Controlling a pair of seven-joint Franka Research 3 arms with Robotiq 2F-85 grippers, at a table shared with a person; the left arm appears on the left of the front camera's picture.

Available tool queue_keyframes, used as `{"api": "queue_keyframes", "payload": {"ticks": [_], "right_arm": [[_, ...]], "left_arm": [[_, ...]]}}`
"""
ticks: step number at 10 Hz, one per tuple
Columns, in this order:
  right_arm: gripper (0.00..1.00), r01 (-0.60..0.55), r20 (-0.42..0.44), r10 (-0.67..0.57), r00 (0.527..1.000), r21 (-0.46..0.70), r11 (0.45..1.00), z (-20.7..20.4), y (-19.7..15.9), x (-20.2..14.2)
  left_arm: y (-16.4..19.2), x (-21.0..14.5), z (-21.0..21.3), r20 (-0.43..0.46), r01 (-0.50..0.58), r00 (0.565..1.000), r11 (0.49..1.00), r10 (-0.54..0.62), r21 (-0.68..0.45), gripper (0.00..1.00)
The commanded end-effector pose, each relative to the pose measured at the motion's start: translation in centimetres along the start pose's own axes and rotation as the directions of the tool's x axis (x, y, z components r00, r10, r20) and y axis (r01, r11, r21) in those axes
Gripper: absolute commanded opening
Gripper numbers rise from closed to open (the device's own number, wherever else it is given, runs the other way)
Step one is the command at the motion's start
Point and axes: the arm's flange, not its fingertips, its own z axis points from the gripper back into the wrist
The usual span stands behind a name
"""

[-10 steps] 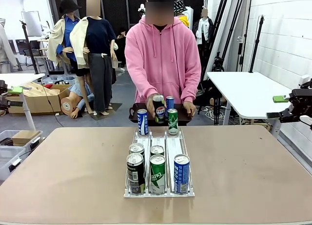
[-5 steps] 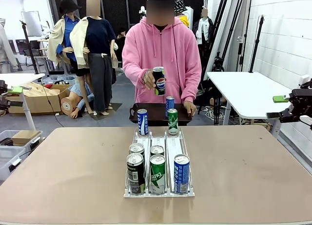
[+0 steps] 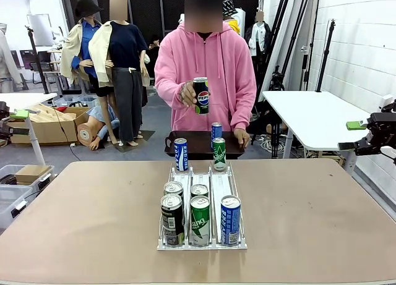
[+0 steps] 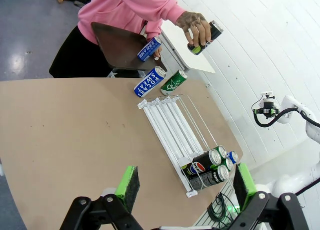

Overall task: Retrieve and hand over the desired beverage to the person.
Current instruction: Pick up another can of the same type that the person held from the Automatic Can Dispenser.

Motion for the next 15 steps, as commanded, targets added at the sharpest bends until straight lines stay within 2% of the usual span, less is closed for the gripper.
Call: {"api": "queue_keyframes", "payload": {"ticks": [1, 15], "right_arm": [[1.00, 0.009, 0.007, -0.009, 1.000, -0.002, 1.000, -0.19, 0.14, -0.11], [1.00, 0.009, 0.007, -0.009, 1.000, -0.002, 1.000, -0.19, 0.14, -0.11]], "left_arm": [[-0.19, 0.10, 0.11, 0.007, -0.006, 1.000, 1.000, 0.006, -0.007, 1.00], [-0.19, 0.10, 0.11, 0.007, -0.006, 1.000, 1.000, 0.006, -0.007, 1.00]]}}
